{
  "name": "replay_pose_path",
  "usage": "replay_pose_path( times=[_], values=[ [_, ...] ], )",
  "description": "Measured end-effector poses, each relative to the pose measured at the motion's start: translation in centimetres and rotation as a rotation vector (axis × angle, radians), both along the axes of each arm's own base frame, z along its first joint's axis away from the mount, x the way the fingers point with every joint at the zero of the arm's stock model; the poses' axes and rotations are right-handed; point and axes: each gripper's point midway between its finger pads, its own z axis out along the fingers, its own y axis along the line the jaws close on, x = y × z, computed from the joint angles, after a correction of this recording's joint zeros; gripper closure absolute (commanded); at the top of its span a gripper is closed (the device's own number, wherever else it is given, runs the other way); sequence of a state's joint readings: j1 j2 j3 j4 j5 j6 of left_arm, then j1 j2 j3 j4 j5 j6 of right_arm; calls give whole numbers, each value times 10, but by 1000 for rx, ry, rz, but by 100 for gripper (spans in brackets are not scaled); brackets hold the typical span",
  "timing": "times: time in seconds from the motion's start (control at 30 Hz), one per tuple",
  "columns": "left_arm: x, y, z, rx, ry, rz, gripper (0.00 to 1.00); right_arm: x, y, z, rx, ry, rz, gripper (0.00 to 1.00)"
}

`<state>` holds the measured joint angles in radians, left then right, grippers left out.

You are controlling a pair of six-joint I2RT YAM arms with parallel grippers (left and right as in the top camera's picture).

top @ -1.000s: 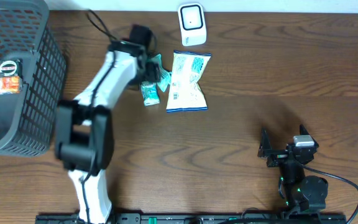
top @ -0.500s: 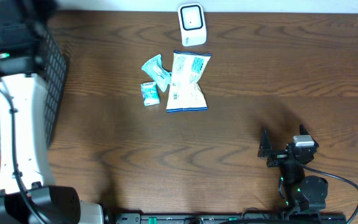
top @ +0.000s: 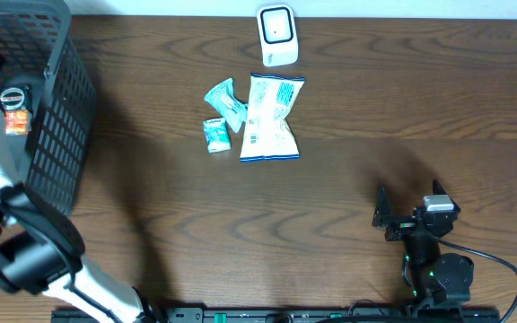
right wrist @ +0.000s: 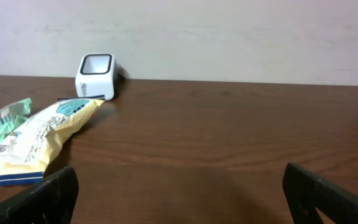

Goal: Scan the item barcode
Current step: 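Release the Kleenex pack beside the snack bag and withdraw left gripper, then grasp the orange Kleenex pack in the basket with the left gripper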

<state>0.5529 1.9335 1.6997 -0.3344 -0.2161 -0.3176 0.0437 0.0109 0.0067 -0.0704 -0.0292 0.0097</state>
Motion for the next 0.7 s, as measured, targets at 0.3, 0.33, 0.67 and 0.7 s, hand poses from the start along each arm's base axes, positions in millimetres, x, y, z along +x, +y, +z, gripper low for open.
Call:
replay_pose_path(
  times=[0.3, 0.33, 0.67, 0.7],
  values=[
    [6, 4, -108, -109, 178, -2, 19, 0, 0, 0, 0, 0, 0, 1],
    [6, 3, -113, -114, 187, -2, 20, 0, 0, 0, 0, -1, 0, 1],
    [-1, -1, -154, -165, 273, -4, 46, 0, 0, 0, 0, 0, 0, 1],
    [-3, -2, -158, -173, 282, -2, 48, 0, 0, 0, 0, 0, 0, 1]
  ],
)
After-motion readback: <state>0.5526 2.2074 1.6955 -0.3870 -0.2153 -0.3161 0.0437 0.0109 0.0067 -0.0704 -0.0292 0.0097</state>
